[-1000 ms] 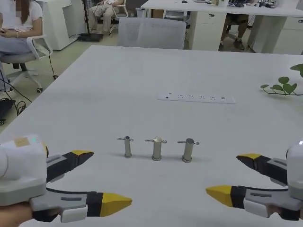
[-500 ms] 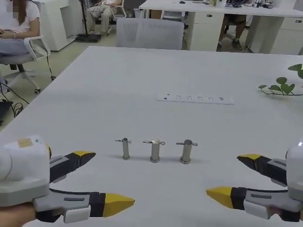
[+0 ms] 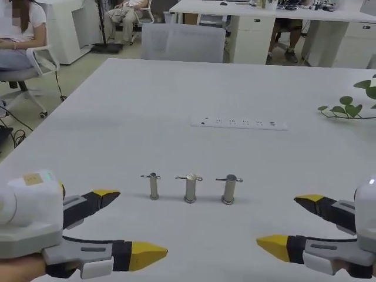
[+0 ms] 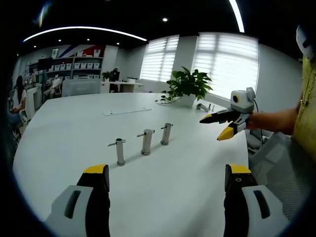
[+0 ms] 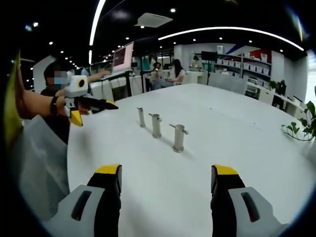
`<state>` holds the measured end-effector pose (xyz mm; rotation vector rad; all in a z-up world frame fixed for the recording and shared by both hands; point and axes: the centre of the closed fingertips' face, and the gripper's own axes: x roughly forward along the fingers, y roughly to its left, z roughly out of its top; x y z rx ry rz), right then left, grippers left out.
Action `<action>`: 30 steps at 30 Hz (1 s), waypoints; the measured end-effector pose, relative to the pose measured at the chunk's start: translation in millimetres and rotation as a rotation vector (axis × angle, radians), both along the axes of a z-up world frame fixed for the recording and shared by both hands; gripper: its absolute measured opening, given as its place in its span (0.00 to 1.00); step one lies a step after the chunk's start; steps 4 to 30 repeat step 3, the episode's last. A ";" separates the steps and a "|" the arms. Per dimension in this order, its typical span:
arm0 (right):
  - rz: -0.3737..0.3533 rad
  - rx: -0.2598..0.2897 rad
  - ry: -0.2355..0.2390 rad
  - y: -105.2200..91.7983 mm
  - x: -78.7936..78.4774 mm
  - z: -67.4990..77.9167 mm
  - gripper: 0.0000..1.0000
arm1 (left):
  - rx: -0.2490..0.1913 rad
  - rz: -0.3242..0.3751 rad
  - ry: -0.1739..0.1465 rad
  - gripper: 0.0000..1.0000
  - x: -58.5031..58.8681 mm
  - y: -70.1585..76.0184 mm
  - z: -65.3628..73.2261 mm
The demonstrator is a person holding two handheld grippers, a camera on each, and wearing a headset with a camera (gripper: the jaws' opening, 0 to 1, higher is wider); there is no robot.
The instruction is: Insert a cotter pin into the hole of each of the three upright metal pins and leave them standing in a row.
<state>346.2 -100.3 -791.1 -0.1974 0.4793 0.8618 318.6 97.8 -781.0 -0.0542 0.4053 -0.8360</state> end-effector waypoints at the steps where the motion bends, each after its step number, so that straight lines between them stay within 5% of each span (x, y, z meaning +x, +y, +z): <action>1: -0.002 0.001 0.000 -0.5 0.3 0.1 0.75 | -0.001 -0.001 -0.002 0.98 0.3 -0.4 0.4; 30: -0.003 0.003 0.002 -0.9 0.1 0.0 0.75 | -0.001 -0.002 -0.002 0.97 0.5 -1.0 0.6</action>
